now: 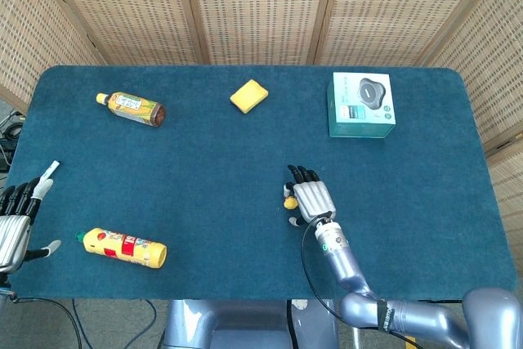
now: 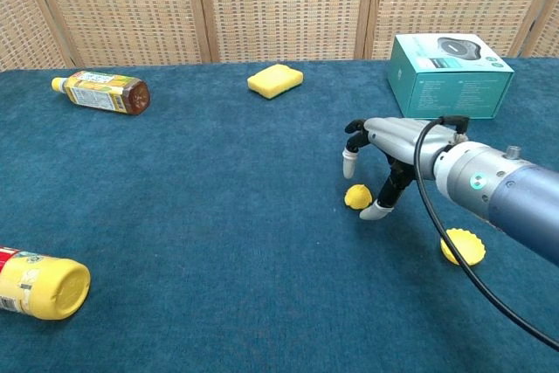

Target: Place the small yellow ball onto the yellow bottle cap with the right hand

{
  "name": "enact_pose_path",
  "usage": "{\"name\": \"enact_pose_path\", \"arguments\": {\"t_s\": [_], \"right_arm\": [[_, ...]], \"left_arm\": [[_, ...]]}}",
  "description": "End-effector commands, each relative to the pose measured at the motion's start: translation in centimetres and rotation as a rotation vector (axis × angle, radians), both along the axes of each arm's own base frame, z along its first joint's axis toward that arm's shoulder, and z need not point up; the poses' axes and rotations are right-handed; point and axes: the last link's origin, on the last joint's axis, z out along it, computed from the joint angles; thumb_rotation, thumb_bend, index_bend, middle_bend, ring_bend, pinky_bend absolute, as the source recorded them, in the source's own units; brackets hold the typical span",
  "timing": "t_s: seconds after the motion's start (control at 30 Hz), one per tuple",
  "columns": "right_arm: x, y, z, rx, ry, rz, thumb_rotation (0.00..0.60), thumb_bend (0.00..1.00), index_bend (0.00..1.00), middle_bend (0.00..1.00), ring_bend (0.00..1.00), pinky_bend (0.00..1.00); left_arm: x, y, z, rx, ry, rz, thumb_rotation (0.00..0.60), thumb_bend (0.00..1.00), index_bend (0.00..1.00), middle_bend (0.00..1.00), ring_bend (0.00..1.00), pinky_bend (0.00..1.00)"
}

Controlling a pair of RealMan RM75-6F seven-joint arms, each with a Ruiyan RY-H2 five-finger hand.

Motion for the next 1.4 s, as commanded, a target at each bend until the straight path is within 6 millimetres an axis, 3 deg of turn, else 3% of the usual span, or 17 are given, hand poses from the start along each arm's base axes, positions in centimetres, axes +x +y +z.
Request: {"name": "enact_pose_path", "arguments": {"t_s": [0.03, 0.6, 1.4], "right_arm": [[0.1, -0.4, -0.6, 0.004, 0.010, -0.008, 0.600, 0.05, 0.42, 0.04, 0.00, 0.11], [-0.6, -1.3, -1.6, 0.012, 0.056, -0.022, 0.600, 0.17, 0.45, 0.05, 0.00, 0.11], [0.3, -0.9, -1.4, 0.004, 0.091, 0.014, 0.600, 0.18, 0.54, 0.06, 0.00, 0.12]], "left_arm": [[0.1, 0.0, -0.2, -0.010, 0.001, -0.008, 0.600, 0.14, 0.00, 0.00, 0.00, 0.00], [0.3, 0.0, -0.6, -0.028, 0.002, -0.014, 0.600, 0.14, 0.00, 0.00, 0.00, 0.00], [0.5, -0.1, -1.0, -0.043, 0.009, -0.021, 0.600, 0.14, 0.00, 0.00, 0.00, 0.00]]}}
